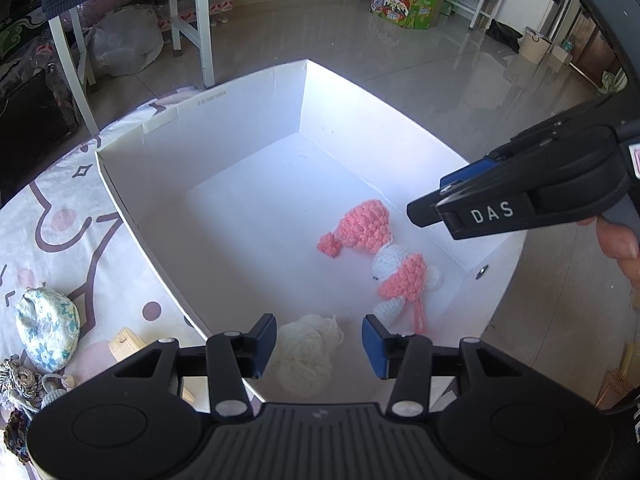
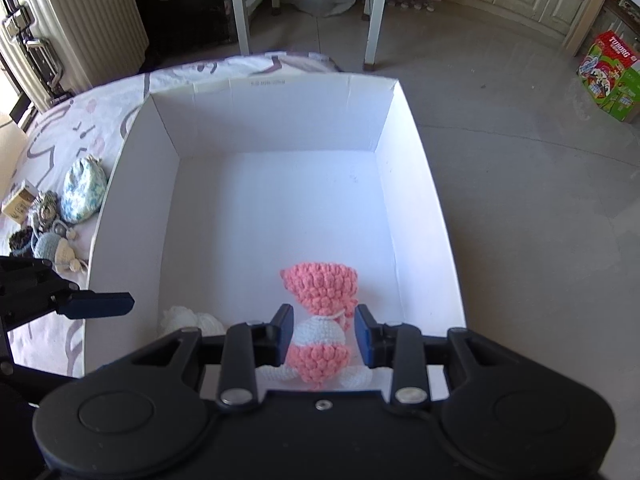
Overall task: Organize objects
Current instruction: 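Lower the pink doll into the box and open the right tool while the left tool releases the yarn ball, then withdraw both tools from the box back toward the remaining toys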
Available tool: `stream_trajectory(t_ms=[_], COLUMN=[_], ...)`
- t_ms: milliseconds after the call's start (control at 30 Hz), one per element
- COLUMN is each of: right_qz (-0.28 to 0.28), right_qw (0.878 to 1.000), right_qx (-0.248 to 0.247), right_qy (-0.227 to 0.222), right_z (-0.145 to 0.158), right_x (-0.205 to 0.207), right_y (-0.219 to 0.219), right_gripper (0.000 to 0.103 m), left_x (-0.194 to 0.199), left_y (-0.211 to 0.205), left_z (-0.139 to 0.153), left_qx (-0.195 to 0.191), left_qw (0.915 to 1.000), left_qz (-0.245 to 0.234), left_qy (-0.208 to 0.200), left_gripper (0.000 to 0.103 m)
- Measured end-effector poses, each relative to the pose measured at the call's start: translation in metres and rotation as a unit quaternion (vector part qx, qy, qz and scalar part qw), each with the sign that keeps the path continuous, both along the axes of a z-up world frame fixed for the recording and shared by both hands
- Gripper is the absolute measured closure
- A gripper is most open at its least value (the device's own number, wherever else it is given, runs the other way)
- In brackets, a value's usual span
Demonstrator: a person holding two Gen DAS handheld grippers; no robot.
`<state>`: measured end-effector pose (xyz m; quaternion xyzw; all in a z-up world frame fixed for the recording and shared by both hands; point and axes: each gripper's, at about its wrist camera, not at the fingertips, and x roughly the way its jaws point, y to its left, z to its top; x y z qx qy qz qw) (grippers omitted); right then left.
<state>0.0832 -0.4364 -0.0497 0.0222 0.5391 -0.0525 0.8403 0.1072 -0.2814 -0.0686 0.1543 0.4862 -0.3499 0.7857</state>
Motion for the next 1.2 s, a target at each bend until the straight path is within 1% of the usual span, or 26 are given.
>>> stream_trajectory(t_ms=[100,200,267,300,333,367,400,433,467,533,567,633,733,767,800,833,900,1200], right_qz=[-0.007,-0.012,-0.015,-0.017,-0.019,-0.023,-0.028,-0.035,-0.040,-0.051,-0.058,-0.066,-0.076,-0.078,-0.080,-0.080,-0.077,-0.080], right_qw=[1.000,0.999,0.999,0.998,0.998,0.997,0.997,0.996,0.995,0.994,0.993,0.992,0.990,0.989,0.989,0.988,0.988,0.987], right_qx=[-0.002,-0.003,-0.012,-0.017,-0.020,-0.023,-0.025,-0.028,-0.030,-0.032,-0.033,-0.034,-0.040,-0.038,-0.037,-0.037,-0.042,-0.048], right_qy=[-0.017,-0.036,-0.049,-0.055,-0.061,-0.067,-0.073,-0.077,-0.081,-0.090,-0.095,-0.103,-0.114,-0.117,-0.119,-0.123,-0.131,-0.130], right_z=[0.011,0.021,0.028,0.031,0.034,0.037,0.041,0.043,0.046,0.050,0.053,0.057,0.062,0.063,0.064,0.064,0.064,0.066], right_x=[-0.004,-0.009,-0.012,-0.013,-0.015,-0.017,-0.019,-0.021,-0.022,-0.026,-0.029,-0.033,-0.040,-0.042,-0.043,-0.045,-0.049,-0.062], right_y=[0.000,0.002,0.003,0.004,0.005,0.005,0.006,0.006,0.005,0.003,0.002,0.000,-0.001,-0.002,-0.003,-0.003,-0.002,-0.001], right_gripper=[0.069,0.066,0.060,0.055,0.050,0.048,0.044,0.041,0.039,0.030,0.028,0.021,0.017,0.014,0.006,0.003,0.003,0.000], left_x=[0.001,0.001,0.002,0.002,0.003,0.003,0.003,0.003,0.003,0.002,0.002,0.000,-0.002,-0.003,-0.004,-0.004,-0.005,-0.011], left_y=[0.005,0.011,0.015,0.017,0.019,0.021,0.023,0.023,0.024,0.025,0.027,0.028,0.030,0.032,0.033,0.034,0.036,0.050], left_z=[0.012,0.023,0.030,0.033,0.037,0.040,0.042,0.045,0.047,0.051,0.052,0.054,0.056,0.057,0.057,0.057,0.057,0.066], left_qx=[-0.011,-0.020,-0.028,-0.031,-0.034,-0.037,-0.039,-0.040,-0.041,-0.044,-0.045,-0.047,-0.046,-0.046,-0.045,-0.045,-0.045,-0.052], left_qw=[0.9999,0.9995,0.9991,0.9989,0.9986,0.9982,0.9979,0.9976,0.9974,0.9970,0.9967,0.9962,0.9958,0.9957,0.9956,0.9955,0.9954,0.9934], left_qz=[0.007,0.014,0.021,0.025,0.030,0.035,0.038,0.040,0.042,0.045,0.046,0.050,0.054,0.055,0.057,0.059,0.061,0.077], left_qy=[-0.008,-0.018,-0.022,-0.024,-0.027,-0.031,-0.035,-0.038,-0.041,-0.046,-0.049,-0.053,-0.057,-0.058,-0.059,-0.060,-0.059,-0.067], left_gripper=[0.054,0.054,0.054,0.052,0.046,0.040,0.037,0.032,0.027,0.020,0.016,0.011,0.006,0.005,0.004,0.003,0.002,0.000])
